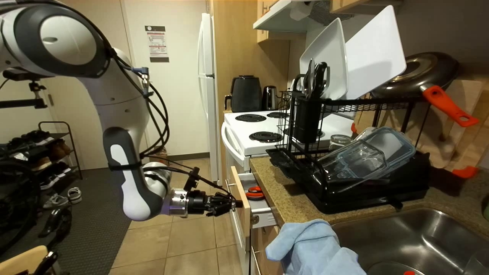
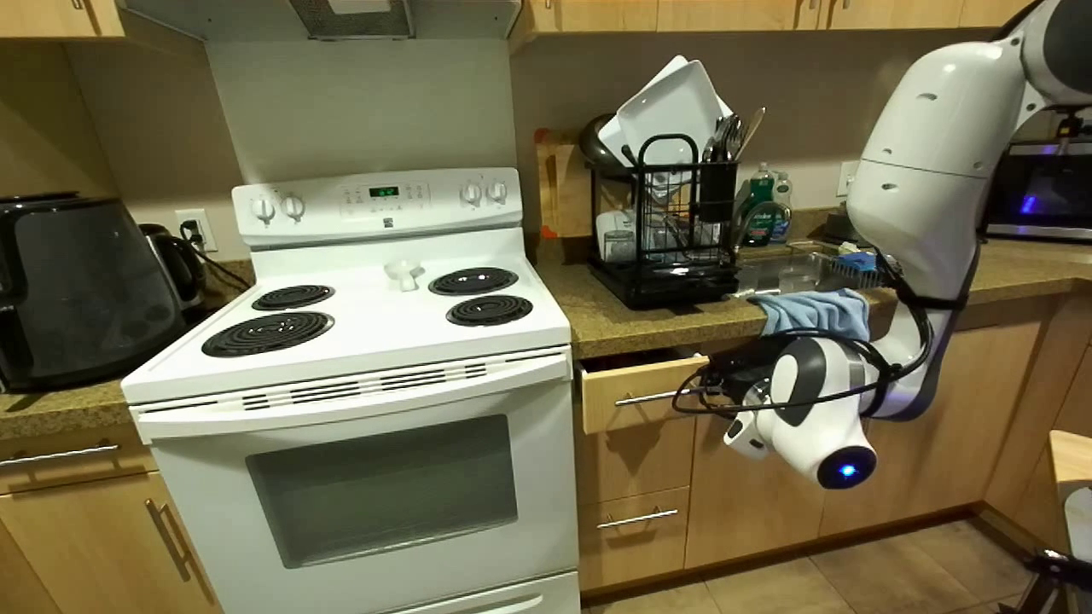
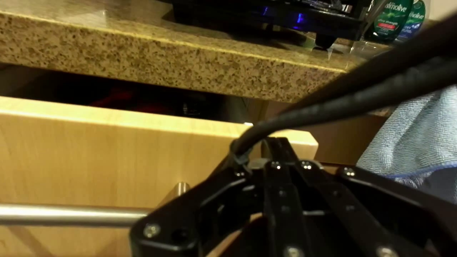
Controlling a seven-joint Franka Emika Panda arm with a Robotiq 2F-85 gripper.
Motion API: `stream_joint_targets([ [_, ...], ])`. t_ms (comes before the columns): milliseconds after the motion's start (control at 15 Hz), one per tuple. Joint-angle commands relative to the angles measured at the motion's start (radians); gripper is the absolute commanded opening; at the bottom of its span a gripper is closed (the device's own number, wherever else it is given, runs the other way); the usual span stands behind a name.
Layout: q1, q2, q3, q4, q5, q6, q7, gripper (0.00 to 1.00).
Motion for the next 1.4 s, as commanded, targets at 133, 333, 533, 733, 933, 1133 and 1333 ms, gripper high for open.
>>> stream_joint_targets([
  [133,-0.022,-0.114,-0.024,-0.049,-0.042,0.059,-0.043,0.00],
  [333,-0.028,-0.118,-0.036,-0.046,-0.085,0.095,-0.041,0.00],
  [533,-0.027,-0.098,-0.047,-0.024,-0.105,0.088,-0.034,0.00],
  [733,-0.048,-0.097,-0.057,-0.008,-0.153,0.140,-0.014,0.00],
  [933,-0.075,-0.084,-0.062,0.034,-0.193,0.210,0.009,0.00],
  [1133,-0.101,-0.078,-0.062,0.077,-0.220,0.275,0.038,0.00],
  [1333,-0.120,-0.087,-0.065,0.099,-0.231,0.317,0.064,0.00],
])
